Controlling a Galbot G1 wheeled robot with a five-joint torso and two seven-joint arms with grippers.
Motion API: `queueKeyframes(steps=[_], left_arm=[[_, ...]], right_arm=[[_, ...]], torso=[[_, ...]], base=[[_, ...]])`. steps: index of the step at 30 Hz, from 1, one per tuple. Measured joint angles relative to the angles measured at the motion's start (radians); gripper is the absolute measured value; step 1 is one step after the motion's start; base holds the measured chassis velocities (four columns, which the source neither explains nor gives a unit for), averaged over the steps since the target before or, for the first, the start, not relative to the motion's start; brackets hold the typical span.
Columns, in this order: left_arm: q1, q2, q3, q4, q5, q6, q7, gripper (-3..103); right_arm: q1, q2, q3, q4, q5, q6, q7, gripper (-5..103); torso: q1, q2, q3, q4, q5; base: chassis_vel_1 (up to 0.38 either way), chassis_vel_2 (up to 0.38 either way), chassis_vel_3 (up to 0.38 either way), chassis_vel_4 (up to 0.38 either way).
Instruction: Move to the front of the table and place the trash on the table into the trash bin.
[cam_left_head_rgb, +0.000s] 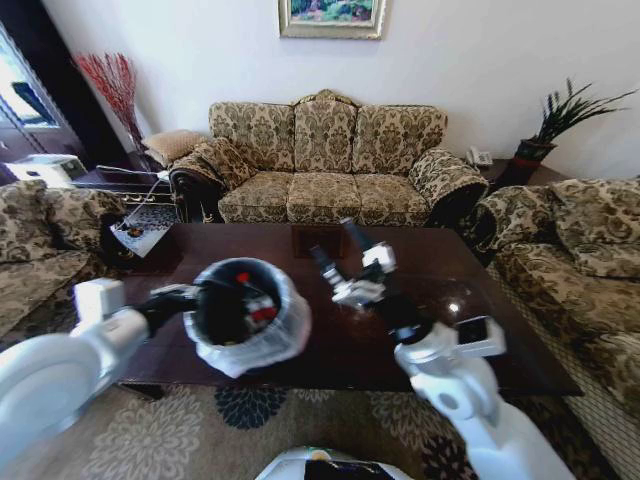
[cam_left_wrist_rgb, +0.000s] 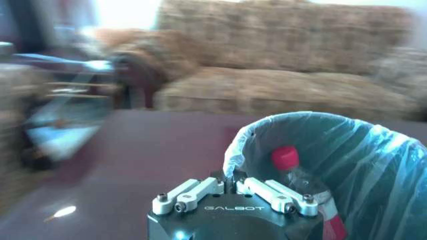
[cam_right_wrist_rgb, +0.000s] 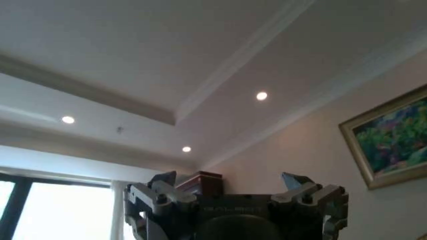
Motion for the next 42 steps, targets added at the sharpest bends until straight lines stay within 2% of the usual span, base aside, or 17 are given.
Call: queueKeyframes(steps=[1, 2, 4, 5, 7, 8, 9, 11, 15, 16, 21, 29, 35, 37, 39, 41, 42], left_arm=[[0.021, -0.062, -0.020, 0.000, 0.029, -0.021, 0.008, 4], [0.021, -0.062, -0.020, 0.000, 0.029, -0.021, 0.008, 4], [0.021, -0.184, -0.051, 0.000, 0.064, -0.056, -0.003, 4], [0.021, -0.184, -0.051, 0.000, 0.064, -0.056, -0.003, 4], [-0.002, -0.289, -0.084, 0.000, 0.076, -0.089, -0.039, 4], [-0.011, -0.331, -0.106, 0.000, 0.078, -0.101, -0.054, 4], [-0.011, -0.331, -0.106, 0.000, 0.078, -0.101, -0.054, 4], [-0.029, -0.410, -0.149, 0.000, 0.078, -0.127, -0.069, 4], [-0.059, -0.513, -0.191, 0.000, 0.068, -0.155, -0.100, 4], [-0.059, -0.513, -0.191, 0.000, 0.068, -0.155, -0.100, 4], [-0.120, -0.621, -0.163, 0.004, 0.150, -0.233, -0.149, 4], [-0.184, -0.702, -0.178, 0.121, 0.155, -0.301, -0.231, 4], [-0.206, -0.729, -0.167, 0.356, 0.166, -0.382, -0.229, 4], [-0.233, -0.717, -0.135, 0.489, 0.201, -0.434, -0.247, 4], [-0.241, -0.712, -0.128, 0.525, 0.209, -0.448, -0.251, 4], [-0.274, -0.684, -0.086, 0.710, 0.242, -0.503, -0.250, 4], [-0.274, -0.684, -0.086, 0.710, 0.242, -0.503, -0.250, 4]], right_arm=[[-0.007, 0.007, 0.035, -0.008, -0.014, 0.000, 0.028, 100], [-0.007, 0.007, 0.035, -0.008, -0.014, 0.000, 0.028, 100], [-0.028, 0.039, 0.095, -0.035, -0.051, 0.000, 0.080, 100], [-0.028, 0.039, 0.095, -0.035, -0.051, 0.000, 0.080, 100], [-0.057, 0.066, 0.119, -0.046, -0.054, 0.001, 0.105, 100], [-0.069, 0.072, 0.125, -0.050, -0.052, 0.003, 0.106, 100], [-0.069, 0.072, 0.125, -0.050, -0.052, 0.003, 0.106, 100], [-0.087, 0.079, 0.134, -0.067, -0.052, 0.018, 0.094, 100], [-0.093, 0.083, 0.142, -0.104, -0.047, 0.037, 0.084, 100], [-0.093, 0.083, 0.142, -0.104, -0.047, 0.037, 0.084, 100], [-0.088, 0.105, 0.139, -0.153, -0.052, 0.051, 0.081, 100], [-0.099, 0.122, 0.118, -0.180, -0.072, 0.054, 0.084, 100], [-0.110, 0.127, 0.121, -0.196, -0.081, 0.055, 0.084, 100], [-0.122, 0.133, 0.123, -0.204, -0.097, 0.054, 0.081, 100], [-0.125, 0.134, 0.123, -0.206, -0.101, 0.054, 0.081, 100], [-0.132, 0.141, 0.124, -0.215, -0.118, 0.054, 0.081, 100], [-0.132, 0.141, 0.124, -0.215, -0.118, 0.054, 0.081, 100]], torso=[[0.000, 0.000, 0.000, 0.0004, 0.0004], [0.000, 0.000, 0.000, 0.0004, 0.0004], [0.000, 0.000, 0.000, 0.0001, 0.0007], [0.000, 0.000, 0.000, 0.0001, 0.0007], [0.000, 0.000, 0.000, -0.0016, 0.0006], [0.000, 0.000, 0.000, -0.0013, 0.0005], [0.000, 0.000, 0.000, -0.0013, 0.0005], [0.000, 0.000, 0.000, -0.0004, 0.0002], [0.000, 0.000, 0.000, -0.0005, 0.0003], [0.000, 0.000, 0.000, -0.0005, 0.0003], [0.000, 0.000, 0.000, -0.0011, 0.0009], [-0.001, 0.001, 0.000, -0.0006, 0.0002], [0.000, 0.000, 0.000, -0.0005, -0.0001], [0.000, 0.000, 0.000, -0.0012, 0.0000], [0.000, 0.000, 0.000, -0.0012, 0.0001], [0.000, 0.000, 0.000, -0.0010, 0.0011], [0.000, 0.000, 0.000, -0.0010, 0.0011]], base=[[0.000, 0.000, 0.000, 0.000], [0.000, 0.000, 0.000, 0.000], [0.000, 0.000, 0.000, 0.000], [0.000, 0.000, 0.000, 0.000], [0.000, 0.000, 0.000, 0.000], [0.000, 0.000, 0.000, 0.000], [0.000, 0.000, 0.000, 0.000], [0.000, 0.000, 0.000, 0.000], [0.013, -0.040, -0.020, 0.038], [0.026, -0.105, -0.045, 0.091], [0.072, -0.136, -0.093, 0.156], [0.067, -0.106, -0.086, 0.114], [0.000, 0.000, 0.000, 0.000], [0.000, 0.000, 0.000, 0.000], [0.000, 0.000, 0.000, 0.000], [0.000, 0.000, 0.000, 0.000], [0.000, 0.000, 0.000, 0.000]])
